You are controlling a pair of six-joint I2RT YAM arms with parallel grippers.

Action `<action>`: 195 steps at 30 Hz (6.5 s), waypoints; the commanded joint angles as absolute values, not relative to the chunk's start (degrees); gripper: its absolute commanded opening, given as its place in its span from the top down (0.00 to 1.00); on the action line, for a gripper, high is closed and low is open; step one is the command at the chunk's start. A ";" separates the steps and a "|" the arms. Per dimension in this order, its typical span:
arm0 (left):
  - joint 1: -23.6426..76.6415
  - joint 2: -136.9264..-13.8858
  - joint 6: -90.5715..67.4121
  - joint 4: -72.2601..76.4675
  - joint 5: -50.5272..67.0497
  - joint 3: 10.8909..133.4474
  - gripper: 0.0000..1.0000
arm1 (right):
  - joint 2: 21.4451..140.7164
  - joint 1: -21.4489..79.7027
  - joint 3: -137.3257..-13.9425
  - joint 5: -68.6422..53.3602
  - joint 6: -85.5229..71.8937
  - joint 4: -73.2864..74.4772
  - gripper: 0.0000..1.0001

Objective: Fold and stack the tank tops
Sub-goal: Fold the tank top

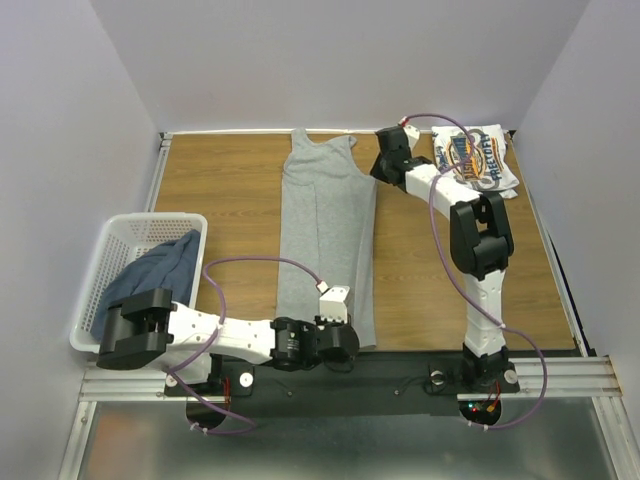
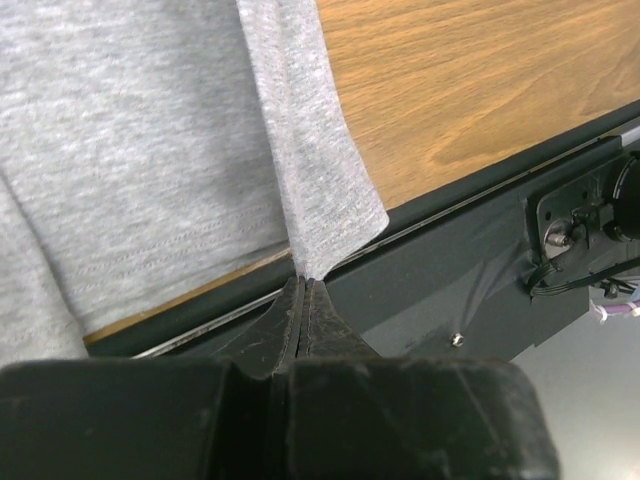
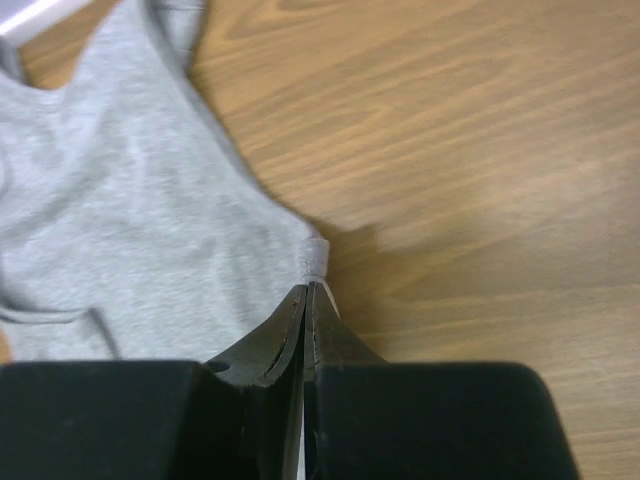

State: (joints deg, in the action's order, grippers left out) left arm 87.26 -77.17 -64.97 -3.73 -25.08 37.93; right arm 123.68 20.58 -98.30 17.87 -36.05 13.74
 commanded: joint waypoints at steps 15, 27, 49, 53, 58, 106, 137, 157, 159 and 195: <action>91.05 -71.81 -80.06 -15.38 -29.79 33.84 1.00 | 130.43 28.39 -111.44 18.81 -35.42 12.13 0.93; 91.41 -68.56 -85.16 -19.07 -29.44 31.38 1.00 | 134.30 31.29 -116.54 19.42 -35.16 12.22 0.93; 91.50 -65.30 -88.77 -22.94 -29.97 29.88 1.00 | 140.18 33.22 -123.74 16.61 -33.75 12.39 0.89; 91.49 -64.77 -88.77 -23.38 -30.15 29.97 0.99 | 139.83 33.40 -124.01 16.79 -33.31 12.39 0.86; 91.67 -63.20 -88.33 -23.47 -30.41 30.50 0.65 | 139.13 33.66 -121.73 16.96 -32.87 12.39 0.85; 16.87 -100.61 -23.47 -1.93 -1.59 68.01 0.44 | 118.73 30.15 -84.89 11.07 -31.47 11.78 0.45; 16.61 -138.69 -28.74 -9.49 -10.10 115.57 0.77 | 150.99 22.50 -130.68 15.29 -12.84 12.57 0.75; 16.43 -100.60 -35.32 -1.50 -11.50 78.48 0.42 | 114.90 21.88 -95.79 8.80 -24.95 12.74 0.11; 19.40 -94.69 -38.58 -0.27 -12.39 69.30 0.43 | 107.19 23.11 -88.54 6.86 -27.76 12.74 0.13; 55.19 -49.30 -70.57 -21.18 -19.16 21.18 0.53 | 67.50 51.15 -28.65 9.93 -54.40 16.88 0.37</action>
